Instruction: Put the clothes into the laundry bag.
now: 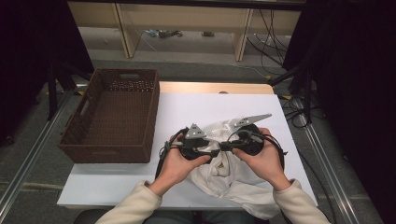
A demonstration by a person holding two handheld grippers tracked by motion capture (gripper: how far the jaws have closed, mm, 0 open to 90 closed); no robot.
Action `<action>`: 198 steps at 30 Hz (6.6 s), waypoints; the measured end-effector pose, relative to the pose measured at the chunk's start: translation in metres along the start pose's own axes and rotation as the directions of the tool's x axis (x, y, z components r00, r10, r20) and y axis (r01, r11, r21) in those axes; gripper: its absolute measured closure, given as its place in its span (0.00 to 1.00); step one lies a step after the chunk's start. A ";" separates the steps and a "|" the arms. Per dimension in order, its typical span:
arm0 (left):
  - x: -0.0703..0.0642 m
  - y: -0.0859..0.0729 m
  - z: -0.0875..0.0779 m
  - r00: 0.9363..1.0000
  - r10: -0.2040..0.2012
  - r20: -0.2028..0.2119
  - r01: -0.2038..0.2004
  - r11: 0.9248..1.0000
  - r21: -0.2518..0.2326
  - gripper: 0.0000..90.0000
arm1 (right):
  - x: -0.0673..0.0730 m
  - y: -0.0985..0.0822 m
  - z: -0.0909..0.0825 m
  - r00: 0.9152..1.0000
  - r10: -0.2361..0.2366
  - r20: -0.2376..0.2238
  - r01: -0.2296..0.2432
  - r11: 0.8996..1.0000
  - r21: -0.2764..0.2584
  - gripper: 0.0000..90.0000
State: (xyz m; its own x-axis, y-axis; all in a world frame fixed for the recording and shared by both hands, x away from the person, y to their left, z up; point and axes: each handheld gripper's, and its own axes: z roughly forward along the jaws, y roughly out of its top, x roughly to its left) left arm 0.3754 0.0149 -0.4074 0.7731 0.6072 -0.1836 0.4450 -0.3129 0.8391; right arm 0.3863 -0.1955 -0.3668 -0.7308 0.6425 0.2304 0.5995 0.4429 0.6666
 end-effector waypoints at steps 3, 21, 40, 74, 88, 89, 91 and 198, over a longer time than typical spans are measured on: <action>0.001 -0.009 -0.012 1.000 -0.006 -0.001 0.006 1.000 0.025 0.48 | 0.000 -0.001 0.006 0.999 -0.032 -0.010 0.032 0.999 0.008 1.00; -0.012 -0.033 -0.046 0.995 -0.086 0.043 0.077 0.981 0.177 0.94 | 0.004 0.000 0.002 1.000 -0.008 -0.007 0.009 1.000 0.008 1.00; -0.007 0.020 -0.005 1.000 0.007 0.013 -0.008 0.997 0.082 0.93 | 0.004 0.004 -0.014 1.000 -0.005 0.009 0.006 0.990 -0.140 1.00; -0.020 -0.032 -0.018 0.999 0.047 0.013 -0.048 0.994 0.097 0.88 | 0.007 0.003 -0.014 1.000 0.008 -0.014 -0.009 0.995 -0.099 1.00; -0.011 0.019 0.000 0.999 0.028 0.020 -0.028 1.000 0.010 0.94 | 0.014 0.005 -0.017 1.000 -0.019 -0.020 0.016 0.990 -0.141 1.00; -0.007 0.018 0.010 0.999 0.037 0.018 -0.038 0.999 0.025 0.93 | 0.014 0.004 -0.017 1.000 -0.007 -0.028 0.003 0.991 -0.136 1.00; -0.002 0.014 0.028 0.999 0.037 0.011 -0.038 0.999 0.038 0.92 | 0.014 0.004 -0.016 0.999 -0.002 -0.040 -0.003 0.991 -0.135 1.00; -0.018 -0.024 -0.033 0.999 0.028 0.036 -0.028 1.000 0.014 0.40 | 0.003 0.004 -0.018 1.000 -0.012 0.001 0.012 0.994 -0.112 1.00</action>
State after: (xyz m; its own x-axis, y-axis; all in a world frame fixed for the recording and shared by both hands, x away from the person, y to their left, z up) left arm 0.3357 0.0362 -0.4074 0.8010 0.5714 -0.1788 0.4293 -0.3399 0.8368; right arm 0.3805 -0.2036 -0.3509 -0.7379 0.6374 0.2218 0.5501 0.3776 0.7448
